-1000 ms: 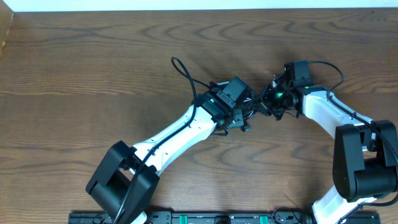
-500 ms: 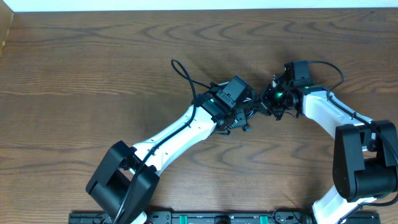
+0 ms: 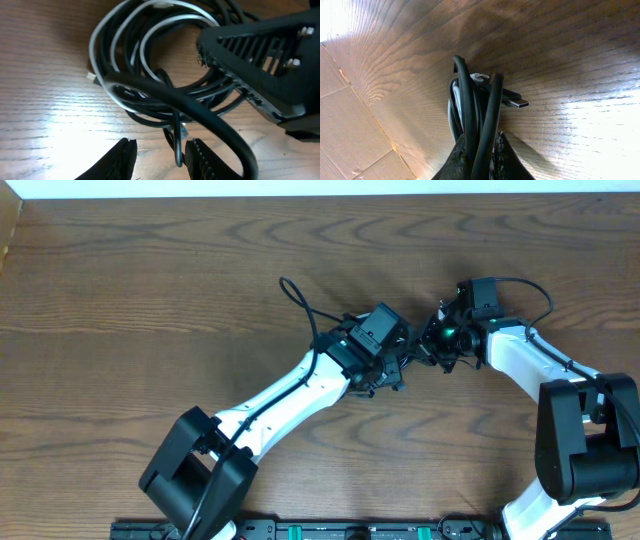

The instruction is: Untangle cables

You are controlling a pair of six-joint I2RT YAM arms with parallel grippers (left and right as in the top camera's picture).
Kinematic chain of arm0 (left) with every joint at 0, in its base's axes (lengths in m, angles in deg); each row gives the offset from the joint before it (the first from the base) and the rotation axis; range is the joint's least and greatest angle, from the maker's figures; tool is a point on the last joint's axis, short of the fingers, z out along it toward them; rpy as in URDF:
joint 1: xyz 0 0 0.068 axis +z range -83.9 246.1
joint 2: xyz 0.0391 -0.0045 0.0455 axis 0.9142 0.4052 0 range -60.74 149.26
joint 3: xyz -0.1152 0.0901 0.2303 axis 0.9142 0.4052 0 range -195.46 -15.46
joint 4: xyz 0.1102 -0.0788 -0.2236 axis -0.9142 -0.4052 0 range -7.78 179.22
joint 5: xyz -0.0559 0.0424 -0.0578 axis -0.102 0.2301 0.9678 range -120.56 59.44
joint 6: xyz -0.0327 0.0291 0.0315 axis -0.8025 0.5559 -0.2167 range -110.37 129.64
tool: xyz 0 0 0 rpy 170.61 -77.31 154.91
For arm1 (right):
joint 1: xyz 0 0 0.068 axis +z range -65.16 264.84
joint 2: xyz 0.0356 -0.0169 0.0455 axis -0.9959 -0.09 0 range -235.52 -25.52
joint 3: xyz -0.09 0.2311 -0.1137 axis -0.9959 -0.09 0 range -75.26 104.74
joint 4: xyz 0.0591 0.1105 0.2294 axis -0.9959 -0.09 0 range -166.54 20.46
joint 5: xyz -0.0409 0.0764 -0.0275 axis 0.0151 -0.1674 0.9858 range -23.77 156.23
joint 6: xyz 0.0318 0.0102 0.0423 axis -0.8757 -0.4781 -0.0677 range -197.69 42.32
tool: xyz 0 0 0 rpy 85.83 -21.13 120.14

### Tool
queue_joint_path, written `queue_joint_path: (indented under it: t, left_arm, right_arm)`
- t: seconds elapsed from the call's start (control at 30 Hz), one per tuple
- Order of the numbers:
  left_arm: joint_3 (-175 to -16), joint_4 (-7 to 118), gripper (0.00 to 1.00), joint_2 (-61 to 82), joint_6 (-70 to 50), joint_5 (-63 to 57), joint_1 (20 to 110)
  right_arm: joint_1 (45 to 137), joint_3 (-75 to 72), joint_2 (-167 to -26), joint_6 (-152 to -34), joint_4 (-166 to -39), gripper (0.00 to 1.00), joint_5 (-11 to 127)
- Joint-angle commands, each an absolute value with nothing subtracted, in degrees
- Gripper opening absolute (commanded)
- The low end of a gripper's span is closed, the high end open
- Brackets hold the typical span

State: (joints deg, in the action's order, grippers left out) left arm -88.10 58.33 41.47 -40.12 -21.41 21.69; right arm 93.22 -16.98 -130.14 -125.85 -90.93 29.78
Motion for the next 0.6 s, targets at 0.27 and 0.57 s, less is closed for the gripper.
queue_joint_path:
  t: [0.27, 0.57]
  left_arm:
    - [-87.78, 60.03, 0.37, 47.18, -42.15, -20.43, 20.8]
    - [-87.78, 59.99, 0.36, 47.18, -42.13, -19.68, 19.7]
  right_arm:
    - [93.57, -16.5, -130.34, -126.26, -90.51, 0.01, 28.78]
    - [93.57, -16.5, -130.34, -126.26, -90.49, 0.01, 28.78]
